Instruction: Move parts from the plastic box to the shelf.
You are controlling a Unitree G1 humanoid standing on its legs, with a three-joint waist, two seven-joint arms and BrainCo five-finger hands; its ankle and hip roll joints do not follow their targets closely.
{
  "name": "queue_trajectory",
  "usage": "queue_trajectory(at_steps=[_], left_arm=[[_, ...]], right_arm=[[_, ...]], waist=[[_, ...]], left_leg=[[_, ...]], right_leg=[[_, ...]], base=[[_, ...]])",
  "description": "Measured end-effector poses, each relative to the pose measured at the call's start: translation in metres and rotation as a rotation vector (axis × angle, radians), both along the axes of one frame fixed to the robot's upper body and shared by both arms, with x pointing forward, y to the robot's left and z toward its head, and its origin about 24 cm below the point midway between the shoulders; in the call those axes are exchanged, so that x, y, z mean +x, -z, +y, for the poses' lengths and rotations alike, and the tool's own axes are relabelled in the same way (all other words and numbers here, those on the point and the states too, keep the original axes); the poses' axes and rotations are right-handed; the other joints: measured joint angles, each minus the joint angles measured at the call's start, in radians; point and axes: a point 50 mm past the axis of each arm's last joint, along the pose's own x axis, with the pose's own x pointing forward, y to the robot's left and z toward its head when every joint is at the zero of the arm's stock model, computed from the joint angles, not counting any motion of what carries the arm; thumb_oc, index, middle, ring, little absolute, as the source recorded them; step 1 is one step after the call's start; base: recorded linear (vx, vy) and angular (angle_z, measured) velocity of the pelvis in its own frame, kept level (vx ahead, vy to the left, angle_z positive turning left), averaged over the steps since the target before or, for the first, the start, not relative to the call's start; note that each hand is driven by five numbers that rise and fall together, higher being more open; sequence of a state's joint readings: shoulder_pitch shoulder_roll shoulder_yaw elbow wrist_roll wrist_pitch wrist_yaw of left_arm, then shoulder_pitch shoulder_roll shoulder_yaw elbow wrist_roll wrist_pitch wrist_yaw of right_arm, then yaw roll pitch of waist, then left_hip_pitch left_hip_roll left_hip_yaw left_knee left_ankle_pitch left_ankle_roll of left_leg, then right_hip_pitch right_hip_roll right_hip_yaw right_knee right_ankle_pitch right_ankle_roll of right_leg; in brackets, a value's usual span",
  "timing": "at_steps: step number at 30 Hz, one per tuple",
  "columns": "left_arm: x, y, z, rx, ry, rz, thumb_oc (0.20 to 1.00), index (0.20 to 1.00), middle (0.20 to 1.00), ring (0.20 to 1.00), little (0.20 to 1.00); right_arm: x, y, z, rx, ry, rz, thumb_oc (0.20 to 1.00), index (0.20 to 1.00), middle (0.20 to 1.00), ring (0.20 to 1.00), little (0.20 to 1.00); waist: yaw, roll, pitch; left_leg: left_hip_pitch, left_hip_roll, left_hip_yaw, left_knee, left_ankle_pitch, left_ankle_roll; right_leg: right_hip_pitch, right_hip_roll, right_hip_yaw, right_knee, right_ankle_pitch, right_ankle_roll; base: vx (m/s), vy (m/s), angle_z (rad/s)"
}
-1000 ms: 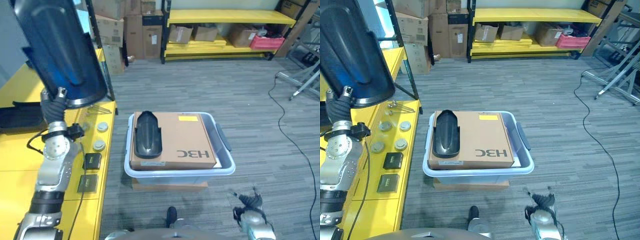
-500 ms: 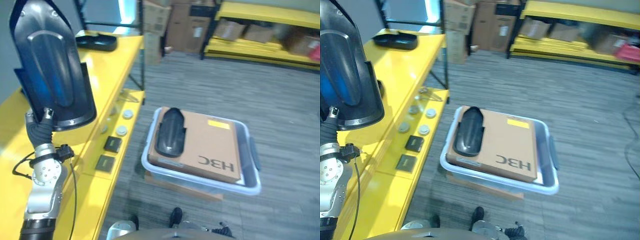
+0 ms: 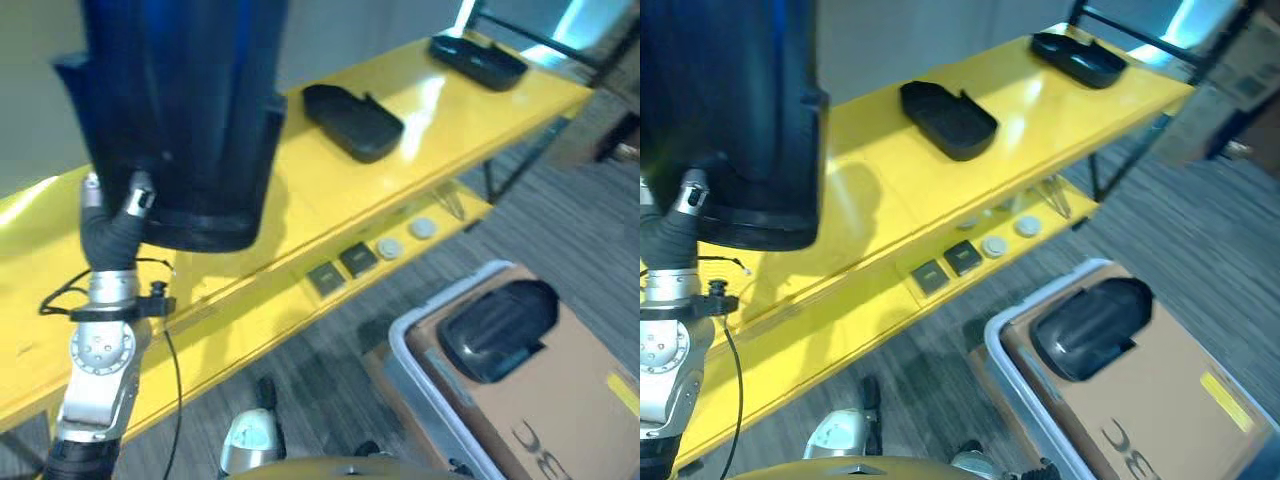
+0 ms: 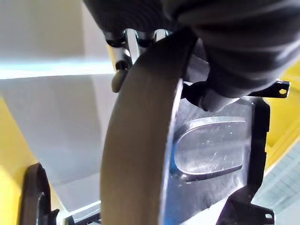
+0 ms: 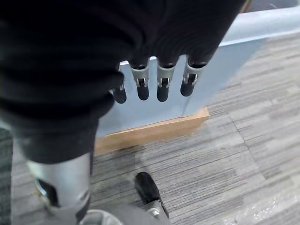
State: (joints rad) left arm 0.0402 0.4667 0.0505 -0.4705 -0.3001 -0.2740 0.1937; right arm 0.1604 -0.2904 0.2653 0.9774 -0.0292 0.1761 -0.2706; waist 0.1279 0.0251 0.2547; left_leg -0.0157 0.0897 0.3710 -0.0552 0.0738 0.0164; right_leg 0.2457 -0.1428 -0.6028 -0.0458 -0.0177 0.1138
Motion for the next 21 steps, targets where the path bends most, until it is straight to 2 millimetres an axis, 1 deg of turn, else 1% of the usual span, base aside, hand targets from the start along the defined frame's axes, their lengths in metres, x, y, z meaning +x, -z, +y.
queue_trajectory(at_steps=[1, 2, 3, 4, 5, 6, 7, 8, 9, 10, 11, 12, 13, 14, 15, 16, 17, 18, 19, 20, 21], left_arm=[[0.001, 0.001, -0.003, 0.001, 0.014, 0.003, 0.200, 0.200, 0.200, 0.200, 0.200], [0.001, 0.002, -0.004, 0.001, 0.021, 0.006, 0.200, 0.200, 0.200, 0.200, 0.200], [0.003, 0.004, -0.004, 0.008, 0.020, 0.017, 0.200, 0.200, 0.200, 0.200, 0.200], [0.004, 0.006, -0.003, 0.018, 0.013, 0.028, 0.200, 0.200, 0.200, 0.200, 0.200], [0.005, 0.007, -0.002, 0.023, 0.008, 0.037, 0.200, 0.200, 0.200, 0.200, 0.200], [0.008, 0.009, 0.001, 0.037, -0.003, 0.057, 0.200, 0.200, 0.200, 0.200, 0.200], [0.009, 0.011, 0.003, 0.044, -0.014, 0.076, 0.200, 0.200, 0.200, 0.200, 0.200], [0.010, 0.011, 0.005, 0.048, -0.018, 0.080, 0.200, 0.200, 0.200, 0.200, 0.200], [0.012, 0.010, 0.007, 0.056, -0.022, 0.083, 0.200, 0.200, 0.200, 0.200, 0.200], [0.013, 0.010, 0.008, 0.064, -0.023, 0.089, 0.200, 0.200, 0.200, 0.200, 0.200], [0.017, 0.010, 0.007, 0.070, -0.016, 0.093, 0.200, 0.200, 0.200, 0.200, 0.200], [0.024, 0.010, 0.004, 0.062, -0.002, 0.098, 0.200, 0.200, 0.200, 0.200, 0.200], [0.031, 0.007, -0.001, 0.073, 0.018, 0.099, 0.200, 0.200, 0.200, 0.200, 0.200], [0.034, 0.005, -0.003, 0.075, 0.026, 0.097, 0.200, 0.200, 0.200, 0.200, 0.200], [0.037, 0.002, -0.007, 0.084, 0.042, 0.090, 0.200, 0.200, 0.200, 0.200, 0.200], [0.039, 0.000, -0.011, 0.102, 0.058, 0.091, 0.200, 0.200, 0.200, 0.200, 0.200], [0.041, -0.001, -0.015, 0.121, 0.075, 0.095, 0.200, 0.200, 0.200, 0.200, 0.200], [0.042, 0.006, -0.018, 0.114, 0.080, 0.124, 0.200, 0.200, 0.200, 0.200, 0.200], [0.043, 0.013, -0.021, 0.097, 0.083, 0.151, 0.200, 0.200, 0.200, 0.200, 0.200], [0.043, 0.022, -0.022, 0.082, 0.081, 0.190, 0.200, 0.200, 0.200, 0.200, 0.200], [0.041, 0.030, -0.020, 0.079, 0.070, 0.232, 0.200, 0.200, 0.200, 0.200, 0.200]], right_arm=[[0.004, 0.000, 0.000, -0.006, -0.018, 0.001, 1.000, 1.000, 1.000, 1.000, 1.000], [0.009, 0.000, -0.001, -0.013, -0.024, 0.000, 1.000, 1.000, 1.000, 1.000, 1.000], [0.017, 0.000, -0.002, -0.019, -0.028, -0.004, 1.000, 1.000, 1.000, 1.000, 1.000], [0.022, -0.001, -0.003, -0.022, -0.032, -0.012, 1.000, 1.000, 1.000, 1.000, 1.000], [0.030, -0.002, -0.003, -0.020, -0.037, -0.035, 1.000, 1.000, 1.000, 1.000, 1.000], [0.042, -0.004, -0.001, -0.015, -0.046, -0.057, 1.000, 1.000, 1.000, 1.000, 1.000], [0.054, -0.007, 0.000, -0.010, -0.055, -0.094, 1.000, 1.000, 1.000, 1.000, 1.000], [0.063, -0.008, 0.004, 0.001, -0.051, -0.118, 1.000, 1.000, 1.000, 1.000, 1.000], [0.068, -0.009, 0.008, 0.014, -0.042, -0.132, 1.000, 1.000, 1.000, 1.000, 1.000], [0.070, -0.009, 0.010, 0.021, -0.042, -0.137, 1.000, 1.000, 1.000, 1.000, 1.000], [0.072, -0.009, 0.013, 0.044, -0.009, -0.158, 1.000, 1.000, 1.000, 1.000, 1.000], [0.069, -0.009, 0.008, 0.044, 0.033, -0.163, 1.000, 1.000, 1.000, 1.000, 1.000], [0.069, -0.014, -0.010, 0.023, 0.112, -0.191, 1.000, 1.000, 1.000, 1.000, 1.000], [0.070, -0.015, -0.012, 0.025, 0.128, -0.199, 1.000, 1.000, 1.000, 1.000, 1.000], [0.076, -0.017, -0.012, 0.033, 0.135, -0.228, 1.000, 1.000, 1.000, 1.000, 1.000], [0.077, -0.018, -0.012, 0.034, 0.133, -0.231, 1.000, 1.000, 1.000, 1.000, 1.000], [0.077, -0.018, -0.012, 0.039, 0.135, -0.248, 1.000, 1.000, 1.000, 1.000, 1.000], [0.071, -0.017, -0.013, 0.040, 0.134, -0.245, 1.000, 1.000, 1.000, 1.000, 1.000], [0.071, -0.017, -0.011, 0.045, 0.131, -0.243, 1.000, 1.000, 1.000, 1.000, 1.000], [0.072, -0.016, -0.008, 0.052, 0.115, -0.243, 1.000, 1.000, 1.000, 1.000, 1.000], [0.073, -0.017, -0.003, 0.064, 0.086, -0.252, 1.000, 1.000, 1.000, 1.000, 1.000]], waist=[[-0.006, 0.007, -0.002], [-0.007, 0.016, 0.001], [-0.002, 0.019, 0.006], [0.000, 0.017, 0.005], [0.006, 0.016, 0.004], [0.023, 0.016, 0.004], [0.040, 0.015, 0.004], [0.051, 0.013, 0.004], [0.053, 0.009, 0.003], [0.054, 0.014, 0.001], [0.049, 0.020, 0.004], [0.030, 0.032, 0.007], [-0.017, 0.039, 0.012], [-0.031, 0.030, 0.011], [-0.049, 0.024, 0.011], [-0.068, 0.016, 0.009], [-0.084, 0.016, 0.009], [-0.088, 0.012, 0.009], [-0.078, 0.012, 0.009], [-0.075, 0.015, 0.012], [-0.073, 0.013, 0.009]], left_leg=[[0.002, 0.000, 0.017, 0.000, 0.030, -0.004], [-0.001, -0.002, 0.019, 0.002, 0.064, -0.005], [0.001, -0.010, 0.010, 0.003, 0.082, -0.008], [0.002, -0.025, 0.007, 0.002, 0.080, -0.007], [0.002, -0.037, 0.004, 0.002, 0.077, -0.006], [0.009, -0.056, 0.003, 0.002, 0.068, 0.003], [0.019, -0.074, 0.002, 0.002, 0.066, 0.011], [0.020, -0.085, -0.006, 0.009, 0.047, 0.010], [0.019, -0.090, -0.012, 0.021, 0.034, 0.015], [0.021, -0.091, -0.016, 0.023, 0.027, 0.023], [0.012, -0.100, -0.009, 0.059, 0.009, 0.049], [-0.020, -0.118, 0.016, 0.169, -0.041, 0.085], [0.010, -0.156, -0.012, 0.174, -0.120, 0.125], [0.020, -0.161, -0.027, 0.157, -0.121, 0.120], [0.015, -0.159, -0.037, 0.139, -0.101, 0.107], [0.022, -0.157, -0.034, 0.105, -0.082, 0.082], [0.031, -0.154, -0.043, 0.063, -0.053, 0.076], [0.046, -0.155, -0.048, 0.034, -0.038, 0.055], [0.047, -0.156, -0.057, 0.035, -0.043, 0.046], [0.047, -0.156, -0.058, 0.038, -0.051, 0.065], [0.059, -0.156, -0.055, 0.035, -0.054, 0.066]], right_leg=[[-0.003, -0.006, 0.000, 0.014, -0.009, 0.010], [-0.003, -0.009, 0.003, 0.020, -0.013, 0.016], [-0.007, -0.016, 0.025, 0.022, -0.017, 0.022], [-0.007, -0.023, 0.053, 0.021, -0.020, 0.026], [-0.005, -0.031, 0.059, 0.021, -0.019, 0.026], [-0.003, -0.048, 0.070, 0.022, -0.012, 0.029], [0.012, -0.064, 0.068, 0.022, -0.008, 0.037], [0.019, -0.071, 0.065, 0.031, -0.011, 0.042], [0.014, -0.083, 0.066, 0.066, -0.022, 0.050], [0.004, -0.094, 0.067, 0.113, -0.029, 0.058], [-0.038, -0.131, 0.079, 0.250, -0.051, 0.088], [-0.111, -0.193, 0.111, 0.465, -0.066, 0.107], [-0.287, -0.256, 0.264, 0.817, -0.043, 0.114], [-0.359, -0.241, 0.347, 0.888, -0.069, 0.113], [-0.430, -0.207, 0.396, 0.910, -0.083, 0.102], [-0.475, -0.188, 0.397, 0.848, -0.083, 0.090], [-0.502, -0.155, 0.379, 0.695, -0.075, 0.060], [-0.487, -0.123, 0.339, 0.438, -0.042, 0.038], [-0.465, -0.101, 0.328, 0.282, -0.012, 0.032], [-0.439, -0.081, 0.323, 0.202, 0.012, 0.028], [-0.428, -0.072, 0.304, 0.222, 0.025, 0.013]], base=[[0.06, 0.079, 1.06], [0.10, 0.063, 0.40], [0.10, 0.060, 0.25], [0.14, 0.080, 0.19], [0.13, 0.072, 0.11], [0.22, 0.128, 0.10], [0.22, 0.155, 0.11], [0.24, 0.208, 0.23], [0.18, 0.255, 0.28], [0.17, 0.269, 0.36], [0.13, 0.234, 0.67], [0.07, 0.078, 1.10], [0.06, -0.064, 1.12], [0.05, -0.160, 1.09], [0.04, -0.212, 0.86], [0.03, -0.250, 1.07], [0.03, -0.446, 0.90], [0.05, -0.445, 0.61], [0.08, -0.408, 0.33], [0.11, -0.228, 0.12], [0.11, -0.222, 0.07]])
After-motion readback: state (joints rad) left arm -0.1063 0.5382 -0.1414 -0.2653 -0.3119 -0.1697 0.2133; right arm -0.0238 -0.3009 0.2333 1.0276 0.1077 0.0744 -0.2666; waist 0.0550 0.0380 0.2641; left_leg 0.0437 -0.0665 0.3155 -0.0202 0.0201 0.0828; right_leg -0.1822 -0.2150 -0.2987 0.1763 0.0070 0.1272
